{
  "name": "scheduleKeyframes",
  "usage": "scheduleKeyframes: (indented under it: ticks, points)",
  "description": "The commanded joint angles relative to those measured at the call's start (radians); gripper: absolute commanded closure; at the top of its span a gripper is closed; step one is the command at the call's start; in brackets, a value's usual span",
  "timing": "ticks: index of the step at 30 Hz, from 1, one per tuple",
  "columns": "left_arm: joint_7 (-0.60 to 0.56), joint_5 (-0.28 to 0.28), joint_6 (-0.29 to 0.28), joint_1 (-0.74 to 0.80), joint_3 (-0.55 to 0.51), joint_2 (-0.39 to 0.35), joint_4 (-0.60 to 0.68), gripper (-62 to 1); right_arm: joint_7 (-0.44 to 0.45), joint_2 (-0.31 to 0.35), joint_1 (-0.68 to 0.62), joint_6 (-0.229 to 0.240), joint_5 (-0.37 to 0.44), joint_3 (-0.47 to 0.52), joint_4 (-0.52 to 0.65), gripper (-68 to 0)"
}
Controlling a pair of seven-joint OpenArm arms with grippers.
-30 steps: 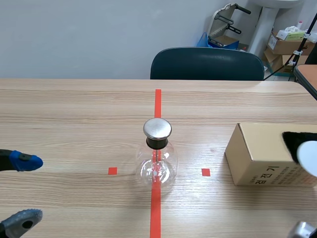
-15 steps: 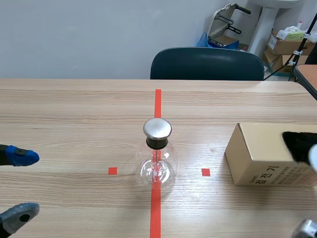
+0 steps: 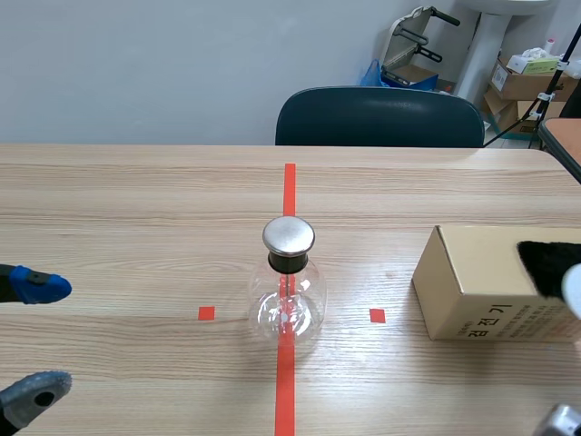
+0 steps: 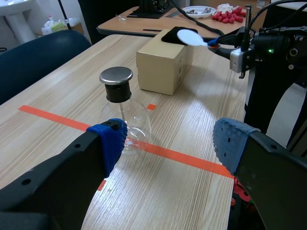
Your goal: Do the electroscope experiment
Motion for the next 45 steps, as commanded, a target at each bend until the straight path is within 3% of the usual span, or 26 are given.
scheduleKeyframes:
  ticks: [1, 3, 8, 10, 12, 15, 17, 19, 22, 24, 26, 30, 33, 38, 39, 41, 45]
  points:
    - [-0.019, -0.014, -0.002, 0.003, -0.012, 0.002, 0.011, -40.7, -0.055, 0.003, -0.003, -0.050, 0.006, 0.003, 0.004, -0.8]
    - [-0.019, -0.014, -0.002, 0.003, -0.012, 0.002, 0.011, -40.7, -0.056, 0.004, -0.003, -0.050, 0.005, 0.003, 0.004, -0.8]
    - [-0.019, -0.014, -0.002, 0.003, -0.012, 0.002, 0.011, -40.7, 0.209, 0.003, -0.002, -0.050, 0.002, -0.002, 0.004, -0.8]
    - [-0.019, -0.014, -0.002, 0.003, -0.012, 0.002, 0.011, -40.7, 0.240, 0.003, -0.003, -0.050, 0.002, -0.007, 0.004, -0.8]
    - [-0.019, -0.014, -0.002, 0.003, -0.012, 0.002, 0.011, -40.7, 0.179, -0.002, -0.003, -0.050, 0.003, -0.006, 0.004, -0.8]
    - [-0.019, -0.014, -0.002, 0.003, -0.012, 0.002, 0.011, -40.7, -0.010, -0.008, -0.003, -0.050, 0.006, -0.006, 0.004, -0.8]
    - [-0.019, -0.014, -0.002, 0.003, -0.012, 0.002, 0.011, -40.7, -0.060, -0.007, -0.003, -0.050, 0.006, -0.006, 0.004, -0.8]
    - [-0.018, -0.014, -0.002, 0.003, -0.012, 0.002, 0.011, -40.7, -0.018, -0.004, -0.003, -0.050, -0.002, -0.006, 0.004, -0.8]
    - [-0.018, -0.014, -0.002, 0.003, -0.012, 0.002, 0.011, -40.7, 0.153, -0.005, -0.003, -0.050, -0.006, -0.008, 0.004, -0.8]
    - [-0.018, -0.014, -0.002, 0.003, -0.012, 0.002, 0.011, -40.7, 0.210, -0.005, -0.003, -0.050, -0.006, -0.013, 0.004, -0.8]
    - [-0.018, -0.014, -0.002, 0.003, -0.012, 0.002, 0.011, -40.7, 0.181, -0.008, -0.003, -0.050, -0.005, -0.013, 0.004, -0.8]
    - [-0.018, -0.014, -0.002, 0.003, -0.012, 0.002, 0.011, -40.7, -0.034, -0.010, -0.006, -0.050, -0.007, -0.012, 0.003, -0.8]
    - [-0.018, -0.014, -0.002, 0.003, -0.012, 0.002, 0.011, -40.7, -0.069, -0.010, -0.005, -0.050, -0.027, -0.011, 0.004, -0.8]
    - [-0.018, -0.014, -0.002, 0.003, -0.013, 0.002, 0.011, -40.7, 0.189, -0.010, -0.003, -0.050, -0.029, -0.013, 0.004, -0.8]
    - [-0.018, -0.014, -0.002, 0.003, -0.013, 0.002, 0.011, -40.7, 0.208, -0.010, -0.003, -0.050, -0.028, -0.013, 0.004, -0.8]
    - [-0.018, -0.014, -0.002, 0.003, -0.013, 0.002, 0.011, -40.7, 0.168, -0.011, -0.005, -0.050, -0.025, -0.012, 0.004, -0.8]
    - [-0.018, -0.014, -0.002, 0.003, -0.013, 0.002, 0.011, -40.7, -0.078, -0.015, -0.006, -0.050, -0.021, -0.010, 0.003, -0.8]
